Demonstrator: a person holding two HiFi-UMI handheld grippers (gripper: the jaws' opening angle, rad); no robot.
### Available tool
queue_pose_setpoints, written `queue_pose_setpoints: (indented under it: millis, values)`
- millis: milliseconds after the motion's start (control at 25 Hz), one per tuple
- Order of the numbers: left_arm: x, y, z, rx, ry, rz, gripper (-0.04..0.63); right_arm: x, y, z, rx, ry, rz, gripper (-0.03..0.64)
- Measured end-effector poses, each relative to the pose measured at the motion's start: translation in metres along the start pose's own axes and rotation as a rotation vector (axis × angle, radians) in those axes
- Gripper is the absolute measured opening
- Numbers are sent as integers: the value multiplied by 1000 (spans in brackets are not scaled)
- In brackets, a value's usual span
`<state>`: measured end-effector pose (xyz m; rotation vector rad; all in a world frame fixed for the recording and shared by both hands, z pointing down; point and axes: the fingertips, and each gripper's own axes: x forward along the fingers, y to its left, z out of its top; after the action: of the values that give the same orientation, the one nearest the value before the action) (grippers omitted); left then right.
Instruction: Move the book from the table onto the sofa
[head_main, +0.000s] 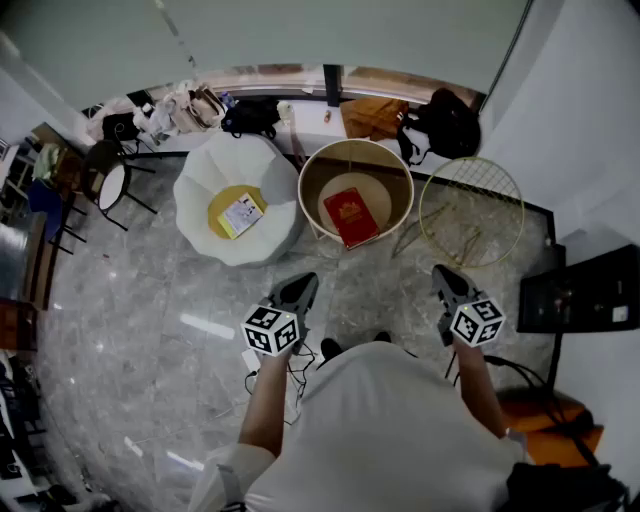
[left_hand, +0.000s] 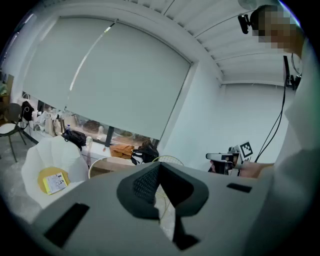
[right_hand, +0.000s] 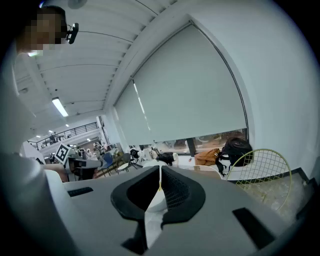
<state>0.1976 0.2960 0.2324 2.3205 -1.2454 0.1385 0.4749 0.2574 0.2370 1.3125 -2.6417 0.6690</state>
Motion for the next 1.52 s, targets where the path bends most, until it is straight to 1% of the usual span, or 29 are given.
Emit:
queue_pose_setpoints:
  millis: [360,720,960,1320,1520]
  values:
    - [-2,4,-3,-10,7,-11,2,3,5,-2,-8,6,-5,40]
    - [-8,15,-9,-18,25,-24,2,7,15,-11,17,13,-14,41]
    - [-19,27,-15,-24,44,-38,2,13,26,-21,50,13,-35,41]
    - [-42,49,-29,-25,78,-69,2,22,58,-44,66,19,-58,41]
    - [-51,60,-36,-30,89,-76,2,21,66,-57,84,25,-79,41]
